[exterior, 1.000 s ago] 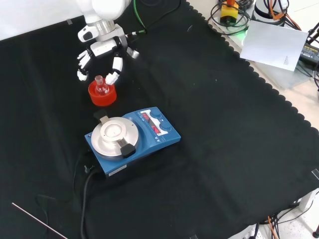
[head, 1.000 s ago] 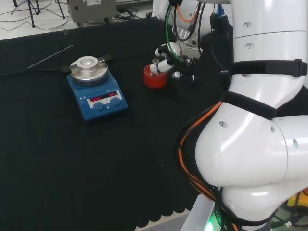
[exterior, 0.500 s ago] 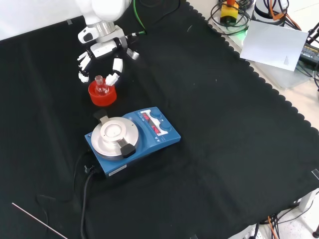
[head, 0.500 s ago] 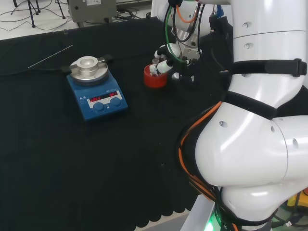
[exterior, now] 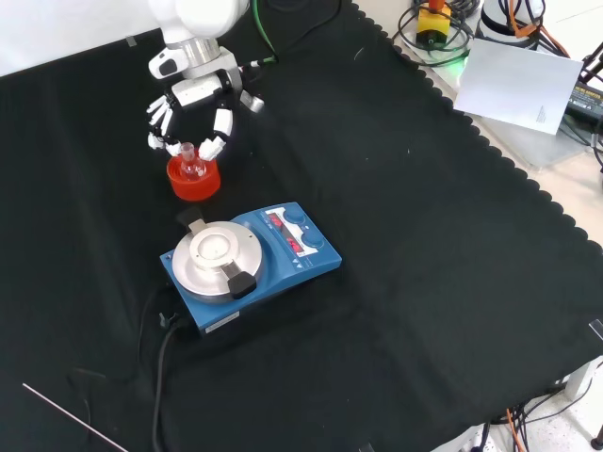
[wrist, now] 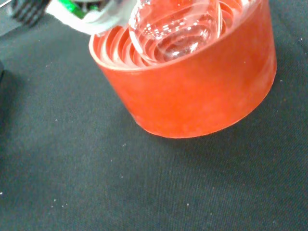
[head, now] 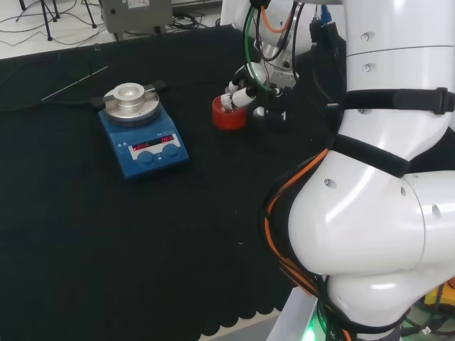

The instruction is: Pick up the round-bottom flask.

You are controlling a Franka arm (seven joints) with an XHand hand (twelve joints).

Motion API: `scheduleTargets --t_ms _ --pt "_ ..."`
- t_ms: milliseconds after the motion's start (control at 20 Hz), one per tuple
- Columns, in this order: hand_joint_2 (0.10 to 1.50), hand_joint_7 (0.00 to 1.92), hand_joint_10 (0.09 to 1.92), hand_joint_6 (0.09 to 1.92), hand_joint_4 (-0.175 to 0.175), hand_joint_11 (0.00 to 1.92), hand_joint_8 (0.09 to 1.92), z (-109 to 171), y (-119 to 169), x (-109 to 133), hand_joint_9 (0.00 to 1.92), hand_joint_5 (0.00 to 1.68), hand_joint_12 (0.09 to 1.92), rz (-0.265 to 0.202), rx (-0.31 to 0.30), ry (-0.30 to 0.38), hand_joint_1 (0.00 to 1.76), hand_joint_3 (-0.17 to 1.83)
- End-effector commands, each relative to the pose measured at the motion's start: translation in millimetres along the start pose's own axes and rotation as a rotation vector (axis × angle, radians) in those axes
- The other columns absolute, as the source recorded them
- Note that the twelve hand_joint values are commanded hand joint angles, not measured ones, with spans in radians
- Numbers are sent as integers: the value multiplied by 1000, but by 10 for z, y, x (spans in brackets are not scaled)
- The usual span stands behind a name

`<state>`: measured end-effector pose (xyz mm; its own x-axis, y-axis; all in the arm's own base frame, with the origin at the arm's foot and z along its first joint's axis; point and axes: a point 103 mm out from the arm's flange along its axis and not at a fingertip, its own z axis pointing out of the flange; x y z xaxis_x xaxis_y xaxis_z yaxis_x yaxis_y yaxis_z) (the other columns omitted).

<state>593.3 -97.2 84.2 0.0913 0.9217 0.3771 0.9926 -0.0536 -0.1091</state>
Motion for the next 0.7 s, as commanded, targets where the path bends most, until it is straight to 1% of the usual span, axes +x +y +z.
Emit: scheduleTargets --t_ms 50,100,150,200,250,300,400,500,550,700 --pt "671 464 620 755 28 239 663 -18 0 22 636 912 1361 3 -22 -13 923 600" --pt "677 472 619 757 32 248 663 -21 2 29 645 930 1359 4 -25 -19 934 603" --pt "766 479 617 818 85 256 664 -21 4 29 654 975 1359 6 -28 -21 974 499" --pt "860 486 613 864 126 265 661 -22 7 28 661 1005 1357 8 -28 -22 1004 368" --pt "930 496 606 887 151 278 657 -22 11 27 671 1024 1350 10 -26 -20 1022 259" --pt "972 503 602 898 164 288 654 -22 12 29 679 1034 1344 14 -27 -24 1032 192" --pt "1017 518 591 903 173 300 645 -30 9 42 691 1044 1340 22 -45 -35 1040 114" --pt "1017 549 577 866 175 336 632 -56 4 52 719 1075 1320 28 -63 -35 1054 95" --pt "984 572 561 859 175 360 618 -70 1 54 740 1087 1308 29 -67 -31 1059 155" --pt "839 618 517 909 175 403 579 -116 -8 54 782 1096 1291 23 -64 -8 1069 450"
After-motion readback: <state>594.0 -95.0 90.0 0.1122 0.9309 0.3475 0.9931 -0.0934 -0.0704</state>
